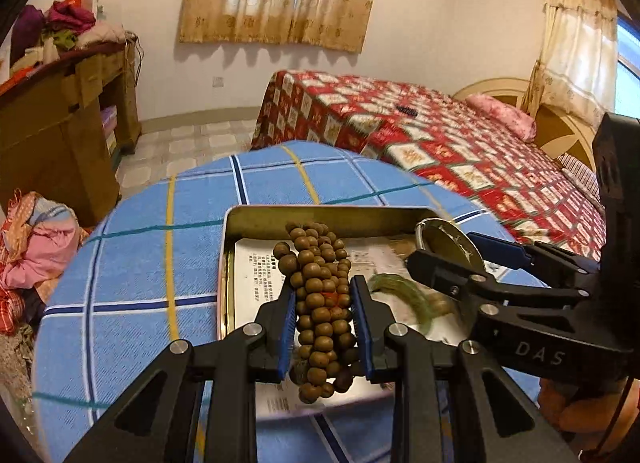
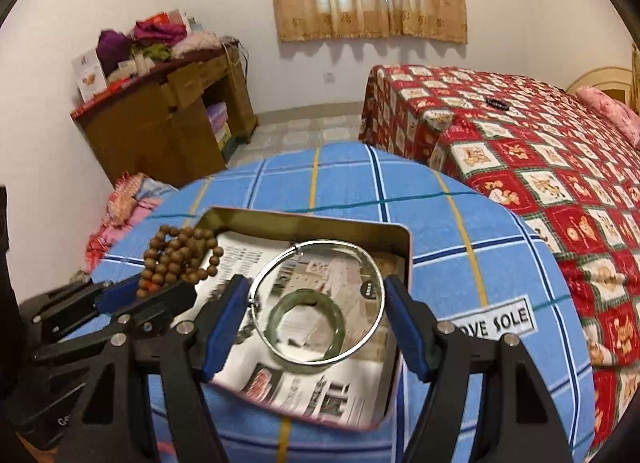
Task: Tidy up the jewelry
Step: 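Carry both items over the pink tin and open both tools to drop them, then withdraw both tools from the tin back toward the table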
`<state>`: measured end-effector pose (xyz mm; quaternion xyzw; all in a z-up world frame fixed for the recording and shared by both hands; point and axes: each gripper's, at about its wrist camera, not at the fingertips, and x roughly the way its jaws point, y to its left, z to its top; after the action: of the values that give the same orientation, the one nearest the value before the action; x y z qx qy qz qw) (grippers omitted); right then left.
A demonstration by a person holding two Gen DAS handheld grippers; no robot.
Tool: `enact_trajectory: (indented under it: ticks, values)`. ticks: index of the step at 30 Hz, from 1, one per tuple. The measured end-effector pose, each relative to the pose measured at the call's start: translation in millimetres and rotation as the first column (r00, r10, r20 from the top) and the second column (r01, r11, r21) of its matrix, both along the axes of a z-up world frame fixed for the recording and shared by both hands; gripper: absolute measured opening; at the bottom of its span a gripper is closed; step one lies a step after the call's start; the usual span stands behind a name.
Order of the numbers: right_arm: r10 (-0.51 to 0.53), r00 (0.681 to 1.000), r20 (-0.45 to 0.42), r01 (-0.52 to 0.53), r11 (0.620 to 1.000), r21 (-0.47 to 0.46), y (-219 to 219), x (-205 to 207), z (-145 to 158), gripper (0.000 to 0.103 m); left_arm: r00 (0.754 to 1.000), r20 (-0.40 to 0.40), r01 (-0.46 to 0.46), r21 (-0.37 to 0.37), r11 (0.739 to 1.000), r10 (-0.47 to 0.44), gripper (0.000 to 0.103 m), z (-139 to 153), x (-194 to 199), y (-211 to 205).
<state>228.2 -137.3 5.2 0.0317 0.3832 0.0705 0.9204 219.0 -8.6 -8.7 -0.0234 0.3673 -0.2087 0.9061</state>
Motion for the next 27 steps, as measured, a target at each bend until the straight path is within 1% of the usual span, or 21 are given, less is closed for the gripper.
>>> enact_trajectory:
  ticks: [2,5,7,9,12,14,17,18,19,20,21,22,23,25,27]
  values:
    - [0.008,1.0,-0.02,-0.007,1.0,0.006,-1,7,-5,0.071,1.0,-0.011,-0.002,0.005,1.0,0.002,0.026,-5,6,1]
    - [0.035,0.999,-0.026,-0.035,0.999,-0.009,2,12,-7,0.071,0.999,-0.031,-0.014,0.027,1.0,0.015,0.026,-13,14,1]
    - [0.043,0.998,-0.036,-0.044,0.999,-0.015,3,17,-10,0.071,0.999,-0.045,-0.02,0.027,0.999,0.021,0.026,-17,18,1]
    - [0.048,0.997,-0.053,-0.048,0.999,-0.002,1,21,-15,0.072,0.998,-0.052,-0.024,0.038,0.999,0.026,0.026,-19,21,0]
    - [0.056,0.996,-0.068,-0.055,0.998,0.018,-1,22,-22,0.072,0.999,-0.038,-0.036,0.075,0.997,0.039,0.026,-21,22,-3]
    - [0.059,0.997,-0.059,-0.058,0.998,0.003,0,20,-21,0.072,0.998,-0.035,-0.048,0.088,0.995,0.051,0.027,-21,23,-3]
    - [0.054,0.997,-0.061,-0.052,0.998,0.023,0,20,-20,0.073,0.998,-0.029,-0.059,0.149,0.987,0.064,0.028,-19,23,-6]
    - [0.048,0.997,-0.058,-0.046,0.998,0.038,-2,19,-17,0.074,0.998,-0.024,-0.06,0.165,0.984,0.065,0.032,-17,22,-8]
    - [0.044,0.998,-0.053,-0.042,0.998,0.047,-4,18,-15,0.075,0.998,-0.019,-0.061,0.179,0.982,0.065,0.04,-15,21,-9]
    - [0.036,0.998,-0.047,-0.033,0.998,0.054,-6,16,-12,0.081,0.998,-0.013,-0.061,0.188,0.98,0.065,0.045,-12,19,-10]
    - [0.023,0.999,-0.038,-0.02,0.998,0.058,-9,12,-8,0.084,0.998,0.001,-0.065,0.195,0.979,0.066,0.055,-7,15,-11]
    - [0.015,1.0,-0.025,-0.013,0.998,0.069,-13,7,-3,0.086,0.998,0.019,-0.067,0.198,0.978,0.064,0.062,-2,12,-11]
    - [0.007,1.0,-0.014,-0.005,0.997,0.082,-16,1,3,0.086,0.997,0.047,-0.068,0.2,0.977,0.06,0.065,5,4,-11]
    - [-0.007,1.0,0.004,0.006,0.995,0.102,-21,-11,13,0.086,0.996,0.072,-0.072,0.21,0.975,0.058,0.071,13,-3,-14]
    - [-0.027,0.999,0.024,0.024,0.993,0.116,-25,-27,23,0.086,0.996,0.074,-0.064,0.217,0.974,0.049,0.071,18,-13,-13]
